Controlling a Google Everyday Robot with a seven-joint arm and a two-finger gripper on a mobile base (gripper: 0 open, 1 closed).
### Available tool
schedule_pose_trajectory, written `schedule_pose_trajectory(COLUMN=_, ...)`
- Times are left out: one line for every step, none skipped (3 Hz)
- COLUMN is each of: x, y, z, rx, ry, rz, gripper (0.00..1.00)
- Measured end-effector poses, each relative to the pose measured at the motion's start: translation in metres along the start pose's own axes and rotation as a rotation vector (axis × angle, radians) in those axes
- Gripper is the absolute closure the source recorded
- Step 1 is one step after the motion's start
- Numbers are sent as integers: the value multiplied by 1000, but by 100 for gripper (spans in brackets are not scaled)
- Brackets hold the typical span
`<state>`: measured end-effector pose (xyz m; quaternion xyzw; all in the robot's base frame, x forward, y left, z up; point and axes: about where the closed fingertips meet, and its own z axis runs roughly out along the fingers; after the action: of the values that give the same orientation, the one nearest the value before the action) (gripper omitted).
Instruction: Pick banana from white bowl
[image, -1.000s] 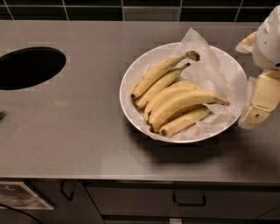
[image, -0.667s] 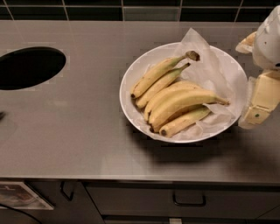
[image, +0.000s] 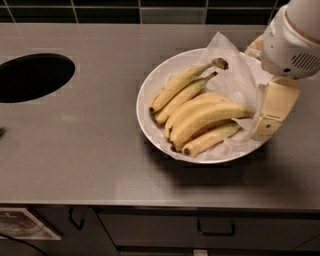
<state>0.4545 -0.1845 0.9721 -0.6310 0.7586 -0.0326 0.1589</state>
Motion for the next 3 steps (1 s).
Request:
schedule_pose_trajectory(x=-28, y=0, z=22, rx=-41, ry=1, rz=-67, gripper=0)
schedule_pose_trajectory(x=-42, y=-2, z=41, rx=-73, ry=8, rz=-95, gripper=8)
schedule_pose_trajectory(x=-40, y=-3, z=54, rx=-97, ry=19, rz=-89, gripper=13)
